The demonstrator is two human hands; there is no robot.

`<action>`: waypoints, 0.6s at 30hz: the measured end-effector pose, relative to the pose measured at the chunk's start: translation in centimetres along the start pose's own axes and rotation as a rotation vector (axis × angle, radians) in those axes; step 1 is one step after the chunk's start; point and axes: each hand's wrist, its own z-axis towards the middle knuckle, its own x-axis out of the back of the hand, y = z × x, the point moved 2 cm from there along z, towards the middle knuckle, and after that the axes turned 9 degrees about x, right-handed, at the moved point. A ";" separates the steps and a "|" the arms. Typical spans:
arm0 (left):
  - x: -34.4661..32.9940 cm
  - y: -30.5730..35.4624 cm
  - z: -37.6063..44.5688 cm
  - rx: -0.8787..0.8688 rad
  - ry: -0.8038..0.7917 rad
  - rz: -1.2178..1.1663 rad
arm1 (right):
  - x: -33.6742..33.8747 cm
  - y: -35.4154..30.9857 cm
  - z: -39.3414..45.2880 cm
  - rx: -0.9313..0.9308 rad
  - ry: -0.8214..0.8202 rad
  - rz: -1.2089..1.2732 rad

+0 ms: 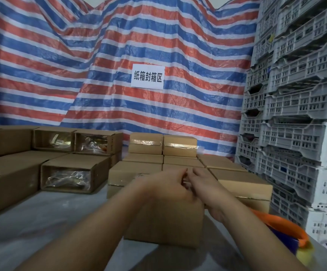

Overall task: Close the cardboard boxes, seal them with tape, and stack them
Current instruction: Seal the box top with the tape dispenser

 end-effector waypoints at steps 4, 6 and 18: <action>4.3 -1.1 -0.7 0.082 0.181 -0.347 | -0.1 0.7 -0.1 0.036 0.043 -0.050; 6.0 -2.1 -1.4 0.115 0.338 -0.424 | 0.1 0.9 -0.1 0.060 0.053 -0.076; 0.3 -8.1 -4.1 0.225 0.504 -0.848 | 0.1 1.9 -0.1 0.069 0.080 0.001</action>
